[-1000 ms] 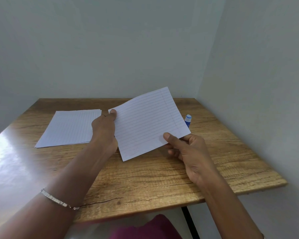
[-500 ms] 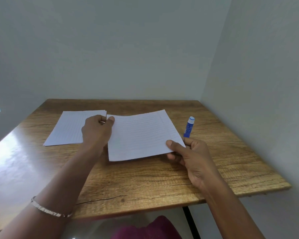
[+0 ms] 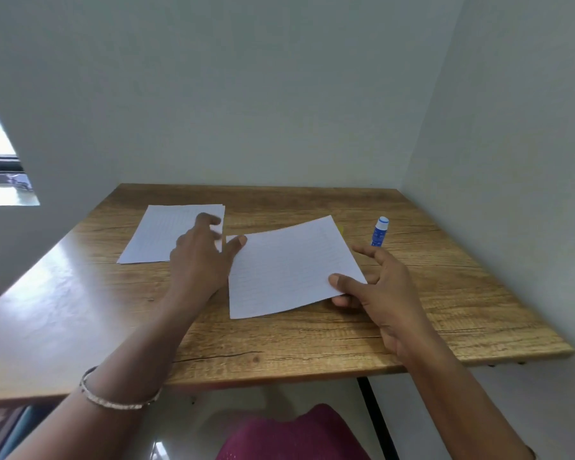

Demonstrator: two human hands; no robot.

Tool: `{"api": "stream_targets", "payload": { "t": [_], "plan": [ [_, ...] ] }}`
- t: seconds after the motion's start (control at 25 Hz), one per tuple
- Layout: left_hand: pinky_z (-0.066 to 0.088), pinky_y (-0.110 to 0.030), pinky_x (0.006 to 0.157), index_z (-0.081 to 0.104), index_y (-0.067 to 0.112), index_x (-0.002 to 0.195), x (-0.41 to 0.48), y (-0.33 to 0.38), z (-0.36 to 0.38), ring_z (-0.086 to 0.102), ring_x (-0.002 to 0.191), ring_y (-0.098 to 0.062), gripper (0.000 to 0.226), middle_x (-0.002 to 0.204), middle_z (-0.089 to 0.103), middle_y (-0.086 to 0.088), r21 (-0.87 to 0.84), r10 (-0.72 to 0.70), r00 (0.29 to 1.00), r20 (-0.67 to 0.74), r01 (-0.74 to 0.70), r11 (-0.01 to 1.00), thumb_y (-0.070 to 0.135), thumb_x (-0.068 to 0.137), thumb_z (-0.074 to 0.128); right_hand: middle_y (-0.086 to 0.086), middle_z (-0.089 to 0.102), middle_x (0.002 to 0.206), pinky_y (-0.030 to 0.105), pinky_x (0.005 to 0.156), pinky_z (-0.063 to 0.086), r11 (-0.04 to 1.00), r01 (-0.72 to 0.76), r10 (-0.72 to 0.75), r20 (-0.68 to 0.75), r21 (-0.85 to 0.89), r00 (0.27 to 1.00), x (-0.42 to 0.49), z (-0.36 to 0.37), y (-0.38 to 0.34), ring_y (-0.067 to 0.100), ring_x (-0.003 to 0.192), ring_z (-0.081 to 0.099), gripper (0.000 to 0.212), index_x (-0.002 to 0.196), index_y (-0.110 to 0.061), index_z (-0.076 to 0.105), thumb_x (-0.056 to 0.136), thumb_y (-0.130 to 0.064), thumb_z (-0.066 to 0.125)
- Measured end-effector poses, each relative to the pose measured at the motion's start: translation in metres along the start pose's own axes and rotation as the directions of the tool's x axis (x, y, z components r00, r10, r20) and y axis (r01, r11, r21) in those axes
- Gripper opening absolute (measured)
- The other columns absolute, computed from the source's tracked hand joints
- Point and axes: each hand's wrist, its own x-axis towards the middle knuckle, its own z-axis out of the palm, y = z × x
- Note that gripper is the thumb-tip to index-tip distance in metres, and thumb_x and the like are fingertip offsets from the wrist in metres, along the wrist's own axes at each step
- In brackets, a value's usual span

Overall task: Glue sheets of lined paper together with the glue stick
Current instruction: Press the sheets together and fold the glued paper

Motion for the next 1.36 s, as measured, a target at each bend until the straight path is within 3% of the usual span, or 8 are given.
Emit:
{"api": "stream_targets", "payload": {
  "t": [0.08, 0.2, 0.48, 0.64, 0.84, 1.04, 1.2, 1.36],
  "plan": [
    [0.037, -0.046, 0.094, 0.057, 0.026, 0.129, -0.017, 0.008, -0.007, 0.048, 0.128, -0.029, 0.058, 0.137, 0.055, -0.002, 0.127, 0.297, 0.951, -0.087, -0.285, 0.95, 0.061, 0.083, 0.065, 0.02, 0.071, 0.114, 0.03, 0.063, 0.066, 0.988, -0.045, 0.044, 0.01, 0.149, 0.999, 0.003, 0.001, 0.0, 0.026, 0.078, 0.08, 0.062, 0.124, -0.028, 0.06, 0.077, 0.005, 0.084],
    [0.025, -0.041, 0.097, 0.07, 0.04, 0.107, -0.049, 0.028, -0.015, 0.046, 0.128, -0.012, 0.05, 0.126, 0.061, 0.018, 0.162, 0.654, 0.754, 0.056, -0.653, 0.74, 0.077, 0.077, 0.057, 0.023, 0.065, 0.125, 0.025, 0.06, 0.062, 0.948, -0.08, 0.075, 0.027, 0.309, 0.997, 0.007, 0.006, 0.0, 0.026, 0.083, 0.08, 0.062, 0.125, -0.024, 0.061, 0.077, 0.01, 0.082],
    [0.027, -0.046, 0.098, 0.076, 0.031, 0.08, -0.061, 0.025, -0.004, 0.063, 0.113, -0.016, 0.015, 0.094, 0.073, 0.017, 0.437, 0.833, 0.554, 0.011, -0.752, 0.494, 0.036, 0.092, 0.068, 0.019, 0.064, 0.129, 0.024, 0.061, 0.062, 0.935, -0.087, 0.074, 0.051, 0.344, 0.996, 0.011, 0.003, -0.001, 0.028, 0.093, 0.076, 0.048, 0.119, -0.011, 0.065, 0.078, 0.01, 0.08],
    [0.028, -0.046, 0.097, 0.077, 0.031, 0.081, -0.061, 0.005, -0.008, 0.064, 0.108, -0.014, 0.018, 0.089, 0.073, 0.018, 0.448, 0.789, 0.612, 0.05, -0.72, 0.53, 0.037, 0.092, 0.065, 0.012, 0.063, 0.127, 0.026, 0.063, 0.063, 0.97, -0.127, 0.116, 0.063, 0.209, 0.991, 0.016, 0.0, 0.002, 0.025, 0.087, 0.078, 0.045, 0.116, -0.01, 0.067, 0.078, 0.008, 0.082],
    [0.03, -0.046, 0.095, 0.078, 0.031, 0.079, -0.064, -0.008, -0.011, 0.066, 0.099, -0.012, 0.022, 0.083, 0.073, 0.019, 0.401, 0.71, 0.695, 0.115, -0.686, 0.607, 0.041, 0.088, 0.061, 0.011, 0.076, 0.095, 0.021, 0.048, 0.051, 0.941, -0.024, 0.088, 0.177, -0.336, 0.98, 0.014, 0.002, 0.0, 0.012, 0.05, 0.066, 0.048, 0.124, -0.017, 0.064, 0.082, -0.014, 0.086],
    [0.029, -0.044, 0.097, 0.078, 0.035, 0.082, -0.062, -0.016, -0.007, 0.065, 0.099, -0.008, 0.037, 0.084, 0.073, 0.021, 0.355, 0.654, 0.735, 0.178, -0.668, 0.654, 0.054, 0.092, 0.047, -0.006, 0.06, 0.14, 0.029, 0.088, 0.042, 0.532, 0.231, -0.029, 0.256, -0.814, 0.966, 0.022, -0.001, -0.013, 0.013, 0.118, 0.057, 0.059, 0.138, -0.032, 0.061, 0.084, -0.051, 0.077],
    [0.03, -0.042, 0.096, 0.077, 0.036, 0.08, -0.055, -0.007, -0.008, 0.065, 0.09, -0.005, 0.049, 0.08, 0.073, 0.02, 0.289, 0.64, 0.752, 0.157, -0.655, 0.699, 0.064, 0.093, 0.039, -0.011, 0.059, 0.144, 0.03, 0.097, 0.046, 0.518, 0.257, 0.066, 0.338, -0.816, 0.939, 0.024, -0.016, -0.021, 0.011, 0.126, 0.057, 0.057, 0.138, -0.038, 0.061, 0.084, -0.054, 0.075],
    [0.042, -0.038, 0.086, 0.074, 0.033, 0.084, -0.025, 0.038, -0.004, 0.065, 0.078, -0.002, 0.042, 0.077, 0.07, 0.021, 0.158, 0.652, 0.753, 0.083, -0.656, 0.738, 0.063, 0.092, 0.045, -0.019, 0.058, 0.051, 0.015, 0.055, 0.039, 0.749, 0.185, -0.18, 0.074, -0.636, 0.981, 0.04, -0.052, -0.024, -0.003, 0.051, 0.052, 0.021, 0.083, -0.023, 0.078, 0.083, -0.044, 0.079]
  ]
}}
